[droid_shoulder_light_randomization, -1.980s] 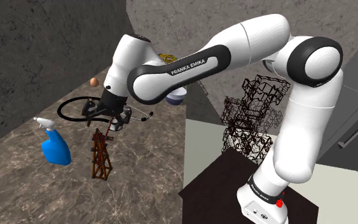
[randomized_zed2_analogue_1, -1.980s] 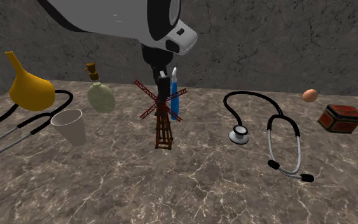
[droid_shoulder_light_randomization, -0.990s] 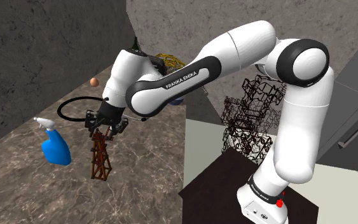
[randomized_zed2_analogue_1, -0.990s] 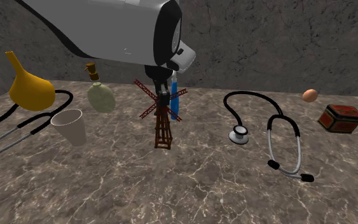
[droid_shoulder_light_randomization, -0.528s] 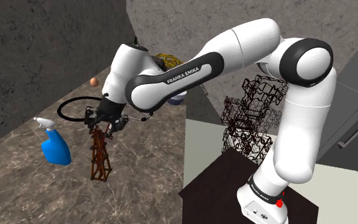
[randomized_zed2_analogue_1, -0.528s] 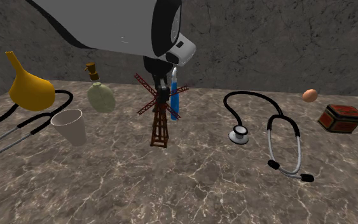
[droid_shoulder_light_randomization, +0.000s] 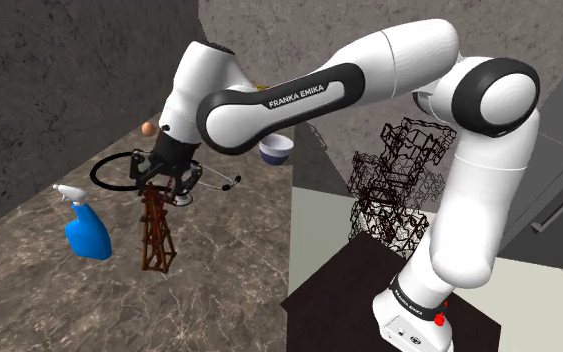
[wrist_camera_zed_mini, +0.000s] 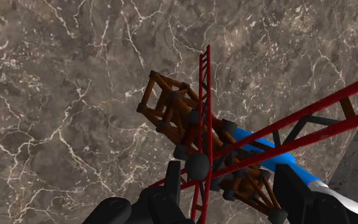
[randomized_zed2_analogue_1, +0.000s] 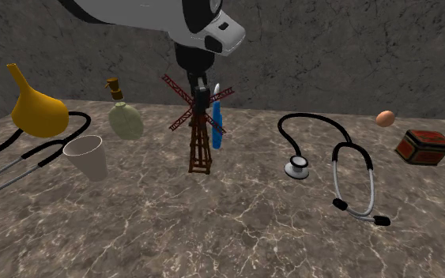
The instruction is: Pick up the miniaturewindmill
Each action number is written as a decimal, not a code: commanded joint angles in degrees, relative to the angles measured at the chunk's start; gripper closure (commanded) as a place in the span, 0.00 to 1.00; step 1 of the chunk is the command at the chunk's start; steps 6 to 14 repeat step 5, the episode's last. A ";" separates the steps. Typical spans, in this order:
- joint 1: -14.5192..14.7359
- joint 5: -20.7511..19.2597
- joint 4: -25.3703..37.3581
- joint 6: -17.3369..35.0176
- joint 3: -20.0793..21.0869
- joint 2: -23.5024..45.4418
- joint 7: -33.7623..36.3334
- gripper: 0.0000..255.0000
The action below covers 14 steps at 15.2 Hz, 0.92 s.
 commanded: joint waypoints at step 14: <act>-0.29 0.71 1.87 -2.90 0.23 -1.17 -0.30 1.00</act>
